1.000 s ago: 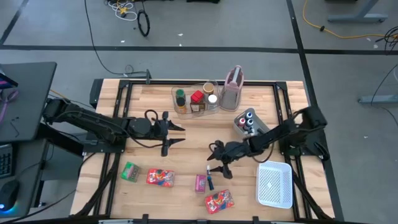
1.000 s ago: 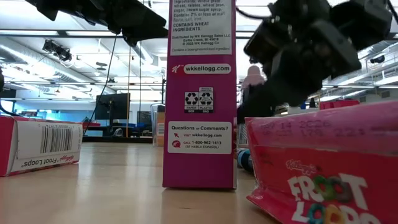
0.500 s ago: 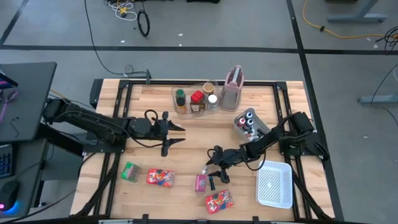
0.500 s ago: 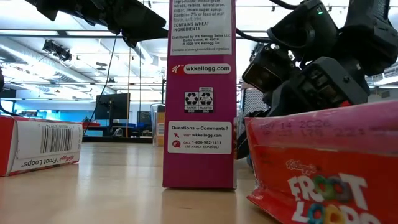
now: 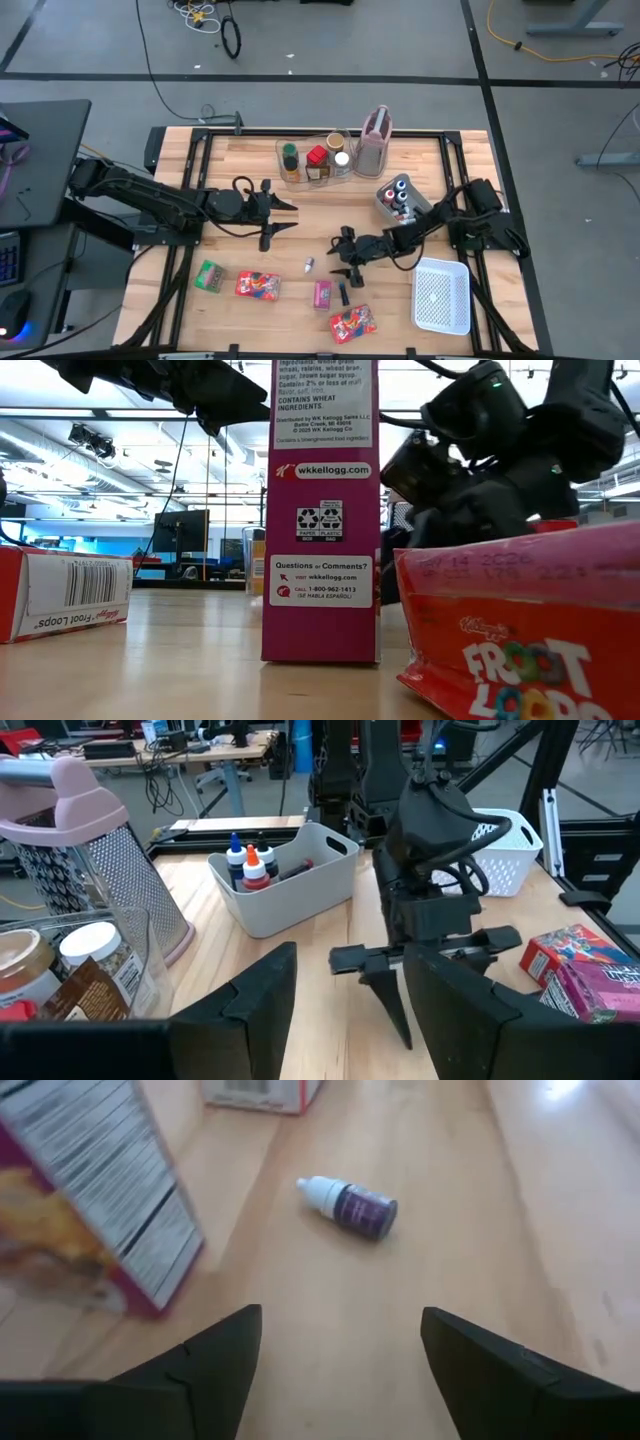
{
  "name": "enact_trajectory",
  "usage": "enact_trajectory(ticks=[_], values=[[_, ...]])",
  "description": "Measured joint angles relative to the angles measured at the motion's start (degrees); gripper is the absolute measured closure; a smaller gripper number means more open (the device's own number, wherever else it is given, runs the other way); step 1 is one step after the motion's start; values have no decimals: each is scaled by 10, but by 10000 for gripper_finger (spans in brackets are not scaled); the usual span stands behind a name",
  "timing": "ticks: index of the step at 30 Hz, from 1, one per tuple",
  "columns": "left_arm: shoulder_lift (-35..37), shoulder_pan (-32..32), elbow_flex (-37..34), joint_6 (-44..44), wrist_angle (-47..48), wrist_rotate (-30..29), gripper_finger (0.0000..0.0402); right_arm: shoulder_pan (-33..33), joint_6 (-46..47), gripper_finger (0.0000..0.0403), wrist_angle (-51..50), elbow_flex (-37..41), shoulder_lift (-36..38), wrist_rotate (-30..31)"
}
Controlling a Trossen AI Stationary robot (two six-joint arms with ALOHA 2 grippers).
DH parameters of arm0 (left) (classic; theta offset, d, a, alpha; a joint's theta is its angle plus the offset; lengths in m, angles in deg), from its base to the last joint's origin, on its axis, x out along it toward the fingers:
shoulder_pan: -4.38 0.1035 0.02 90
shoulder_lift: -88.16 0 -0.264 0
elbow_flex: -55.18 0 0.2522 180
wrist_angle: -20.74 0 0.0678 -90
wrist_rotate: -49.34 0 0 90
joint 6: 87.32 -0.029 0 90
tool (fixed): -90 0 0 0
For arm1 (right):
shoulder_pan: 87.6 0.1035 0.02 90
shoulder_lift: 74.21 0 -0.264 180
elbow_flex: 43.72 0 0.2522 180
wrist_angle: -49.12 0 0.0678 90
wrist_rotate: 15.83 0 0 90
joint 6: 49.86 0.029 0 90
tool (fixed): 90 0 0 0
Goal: Pick & Place Kitchen Items
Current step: Put the small purple food coloring bottle into the gray bin
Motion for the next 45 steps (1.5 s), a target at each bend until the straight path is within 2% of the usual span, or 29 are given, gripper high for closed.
enact_trajectory(ticks=[4, 8, 11, 15, 20, 24, 28, 34, 39, 45], values=[[-1, 0, 0, 6, 6, -10, 207, -16, -4, 119, 6, -8, 0, -2], [-34, 0, 0, 72, 29, -50, 207, -29, -23, 119, 7, -15, 0, -2], [-84, 0, 1, 124, 24, -49, 207, -37, -33, 119, 9, -15, 0, -3], [-164, 0, 0, 214, 0, -21, 207, -45, -36, 119, 8, -15, 1, -4], [-249, -13, 29, 281, 11, 32, 207, -50, -36, 119, 5, -16, 1, -5], [-301, -45, 81, 263, 32, 47, 207, -50, -36, 119, 3, -16, 1, -5], [-348, -73, 148, 251, 98, -1, 207, -50, -34, 119, 3, -16, 1, -5], [-408, -88, 223, 271, 224, -13, 207, -50, -34, 119, -5, -16, 2, -5], [-447, -95, 244, 305, 252, -6, 207, -50, -34, 119, -11, -16, 2, -5], [-455, -96, 241, 327, 266, -11, 208, -50, -34, 119, -18, -16, 2, -5]])
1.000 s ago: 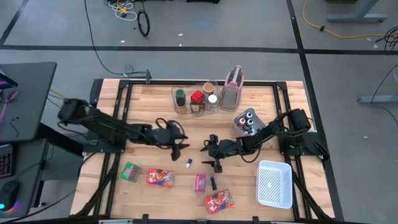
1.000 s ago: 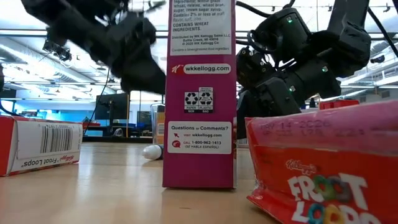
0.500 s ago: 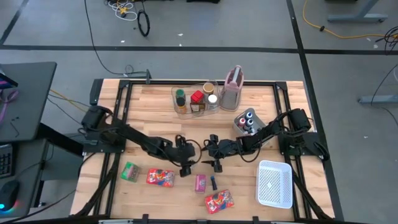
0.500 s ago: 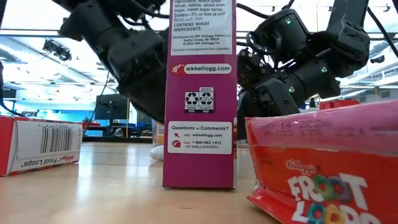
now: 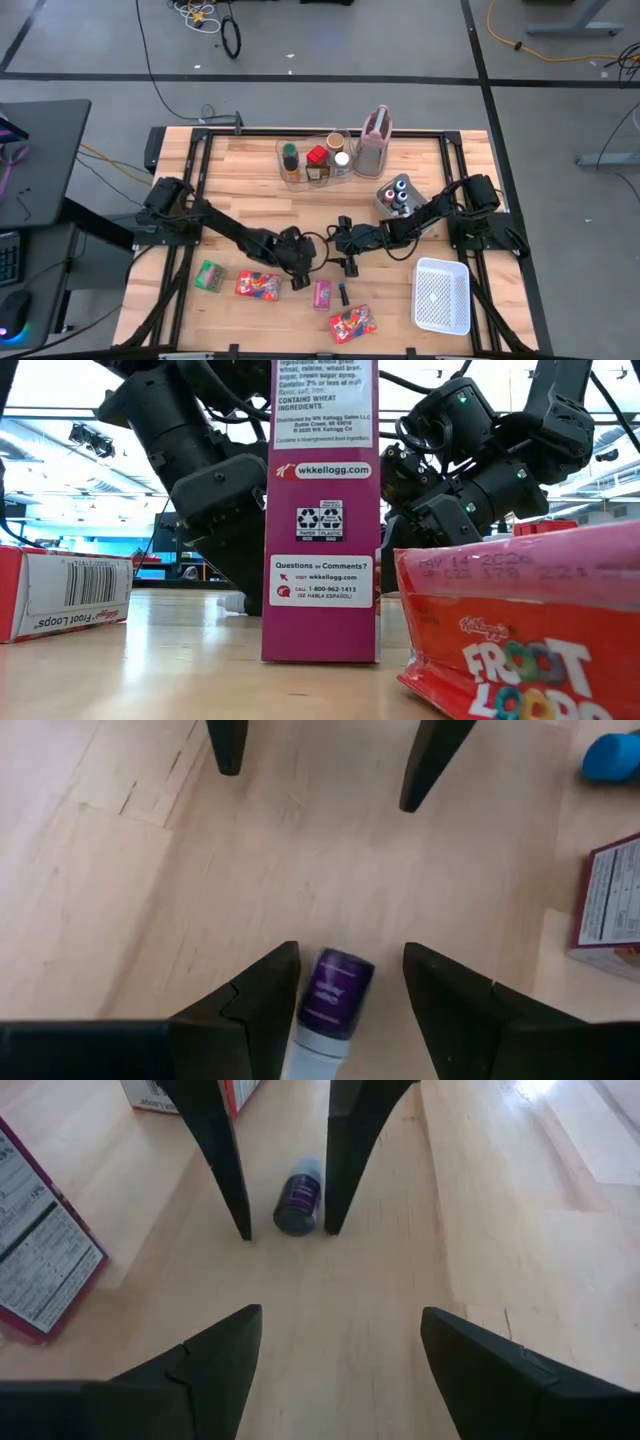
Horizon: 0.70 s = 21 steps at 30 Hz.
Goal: Pick & Place Kitchen Items
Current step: Put the small purple food coloring bottle into the gray bin
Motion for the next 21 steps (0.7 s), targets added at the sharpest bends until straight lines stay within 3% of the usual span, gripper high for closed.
enact_trajectory(ticks=[4, 14, 21], values=[[2, 0, 0, -14, 2, -12, 222, 0, -2, 119, 0, 0, 0, 0], [1, 2, 4, -44, 2, -20, 321, 0, 0, 119, 6, 0, 18, 0], [1, 5, 60, -123, 17, -39, 303, 0, -26, 119, -4, 0, 48, 2]])
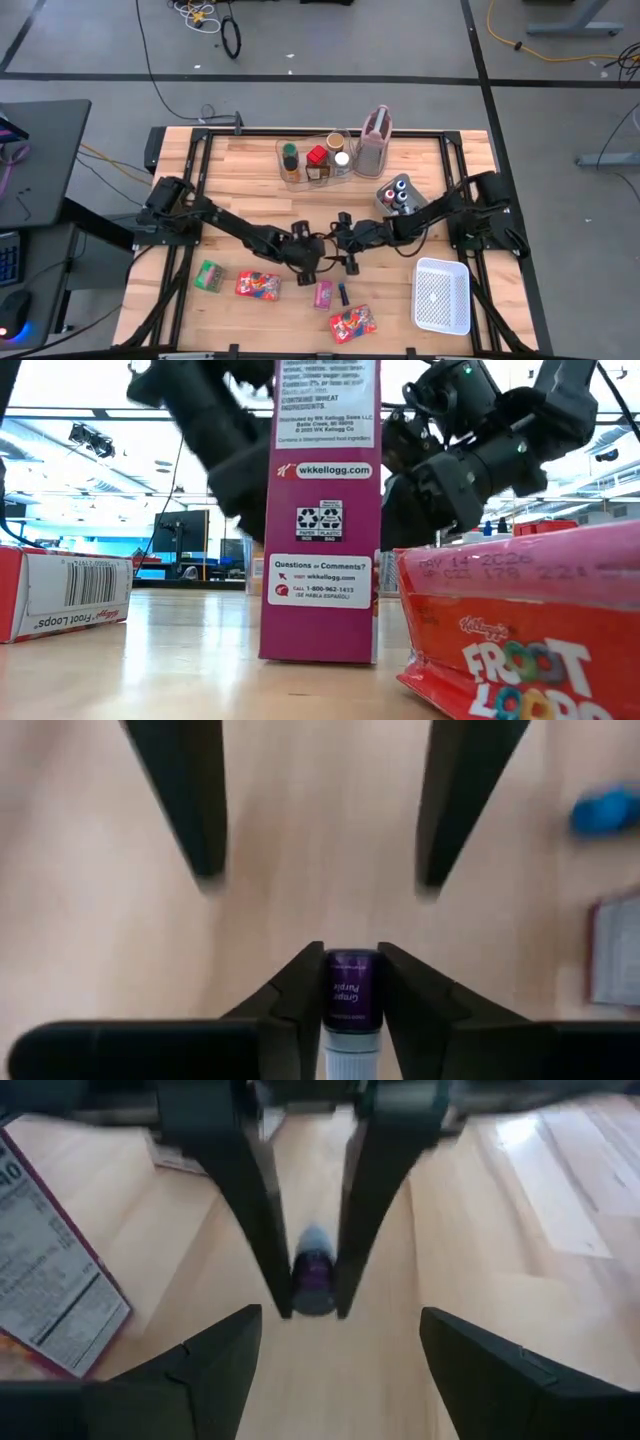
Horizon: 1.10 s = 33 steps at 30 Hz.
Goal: Pick & Place Kitchen Items
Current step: Put the small purple food coloring bottle into the gray bin
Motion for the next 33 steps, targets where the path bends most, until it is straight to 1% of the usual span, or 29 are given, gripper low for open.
enact_trajectory(ticks=[2, 4, 5, 7, 10, 11, 13, 15, 16, 17, 19, 20, 22, 24, 25, 27, 29, 30, 32, 33], values=[[7, 0, 22, -35, 17, -13, 301, 0, -6, 119, -40, 0, 26, -1], [9, -1, 42, -68, 34, -40, 307, 0, -17, 119, -122, 0, 73, 1], [14, -1, 48, -87, 49, -59, 311, 0, -19, 119, -163, 0, 100, 8], [24, 0, 64, -129, 44, -97, 320, 0, -10, 119, -256, 0, 165, 23], [53, 6, 81, -175, 43, -142, 324, 0, 29, 119, -368, -1, 265, 38], [62, 9, 85, -186, 42, -146, 323, 0, 47, 119, -411, 0, 297, 50], [90, 14, 88, -204, 30, -146, 316, 3, 73, 119, -455, 1, 347, 74], [116, 21, 91, -220, -1, -142, 310, 12, 74, 121, -462, 21, 390, 104], [131, 22, 91, -231, -9, -137, 309, 18, 69, 123, -432, 37, 403, 117], [143, 27, 90, -236, -16, -132, 309, 24, 62, 126, -381, 59, 412, 128], [161, 34, 91, -252, -63, -100, 311, 31, 32, 135, -234, 112, 419, 139], [167, 39, 91, -263, -82, -78, 313, 32, 14, 140, -139, 138, 409, 141], [170, 47, 90, -290, -149, -25, 317, 30, -18, 150, 46, 187, 381, 133], [170, 56, 91, -309, -203, 27, 318, 27, -31, 160, 190, 210, 340, 122], [169, 61, 91, -318, -223, 47, 318, 26, -35, 164, 240, 218, 324, 111], [160, 72, 92, -324, -259, 74, 316, 24, -36, 172, 303, 213, 290, 83], [150, 85, 89, -321, -275, 85, 315, 22, -43, 177, 313, 200, 262, 68], [139, 91, 92, -317, -298, 91, 315, 22, -48, 179, 312, 188, 250, 72], [134, 100, 88, -308, -294, 101, 316, 21, -58, 183, 320, 159, 229, 88], [124, 103, 89, -307, -318, 106, 317, 21, -60, 183, 319, 151, 224, 103]])
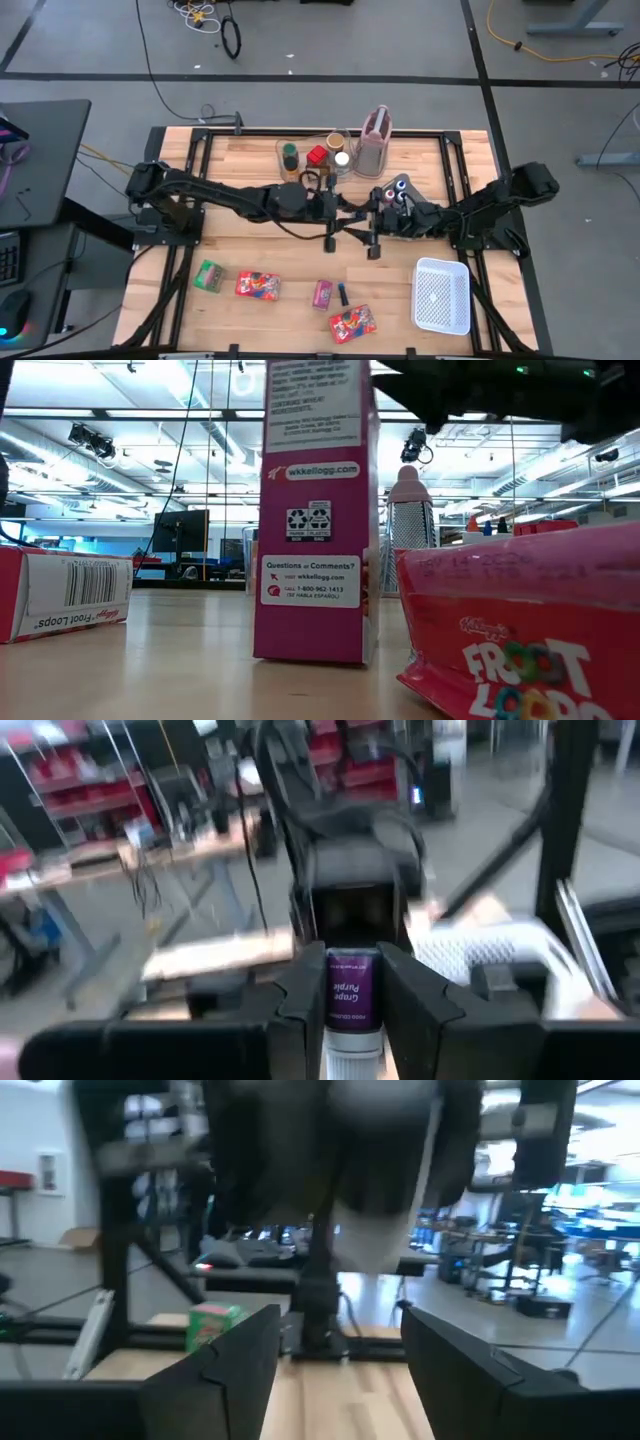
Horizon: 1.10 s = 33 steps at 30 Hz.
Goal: Pick & Place Kitchen Items
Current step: Put the small purple food coloring bottle into the gray bin
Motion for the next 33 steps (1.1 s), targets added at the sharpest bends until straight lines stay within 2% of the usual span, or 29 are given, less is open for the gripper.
enact_trajectory(ticks=[3, 11, 16, 21, 24, 33], values=[[-6, 4, 0, 2, 0, 4, 316, 0, -4, 184, -9, -22, -7, 19], [-2, 0, 1, 7, -6, 3, 316, 3, -30, 189, -11, -15, 10, 19], [-1, -1, 1, 16, 11, -43, 317, 16, -53, 203, -7, -15, 21, 19], [-1, -3, 1, 17, 14, -46, 311, 28, -73, 220, -9, -15, 28, 52], [-1, -6, 2, 13, 15, -55, 314, 36, -84, 236, -9, -15, 30, 79], [-1, -6, 2, 16, 23, -55, 308, 43, -91, 315, -11, -15, 33, 82]])
